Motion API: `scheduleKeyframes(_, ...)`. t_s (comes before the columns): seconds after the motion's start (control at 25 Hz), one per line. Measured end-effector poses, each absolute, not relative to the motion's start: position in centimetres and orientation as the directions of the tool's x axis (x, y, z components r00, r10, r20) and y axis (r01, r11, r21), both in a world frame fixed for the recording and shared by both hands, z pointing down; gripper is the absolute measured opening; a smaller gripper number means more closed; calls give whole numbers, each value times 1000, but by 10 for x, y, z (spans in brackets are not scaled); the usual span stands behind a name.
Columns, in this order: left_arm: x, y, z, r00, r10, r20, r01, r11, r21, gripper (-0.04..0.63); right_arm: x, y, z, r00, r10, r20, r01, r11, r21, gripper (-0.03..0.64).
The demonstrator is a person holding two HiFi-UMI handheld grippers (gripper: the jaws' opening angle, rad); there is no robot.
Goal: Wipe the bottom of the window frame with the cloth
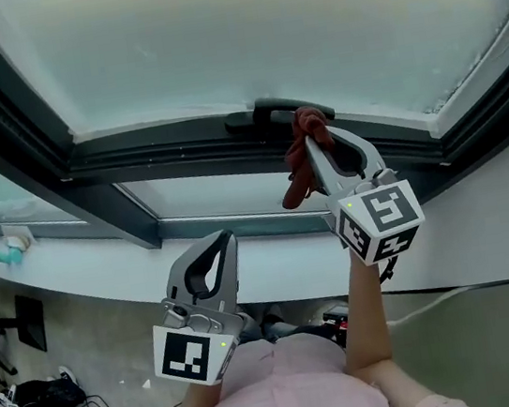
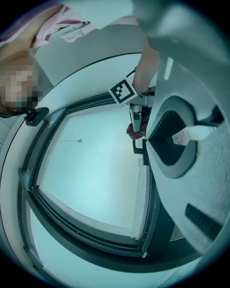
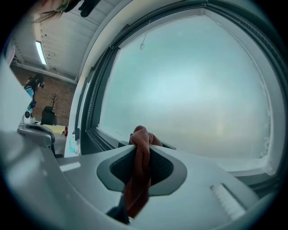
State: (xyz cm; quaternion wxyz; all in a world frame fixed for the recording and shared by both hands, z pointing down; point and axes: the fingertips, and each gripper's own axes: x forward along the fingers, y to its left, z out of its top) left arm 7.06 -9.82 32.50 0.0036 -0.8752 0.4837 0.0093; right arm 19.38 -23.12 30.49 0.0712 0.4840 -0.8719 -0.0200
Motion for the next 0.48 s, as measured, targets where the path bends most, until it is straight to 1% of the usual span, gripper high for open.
scheduleKeyframes(0.16, 66, -105, 329, 542, -840, -1, -840, -542, 26, -3, 178, -248, 313, -510, -846, 155, -840, 529, 122, 67)
scheduleKeyframes(0.32, 60, -111, 321, 561, -828, -3, -827, -561, 35, -3, 171, -264, 321, -452, -865, 219, -854, 491, 173, 67)
scheduleKeyframes(0.48, 54, -119, 322, 573, -819, -5, -818, -573, 49, -3, 169, -269, 320, -419, -879, 229, -858, 466, 216, 67)
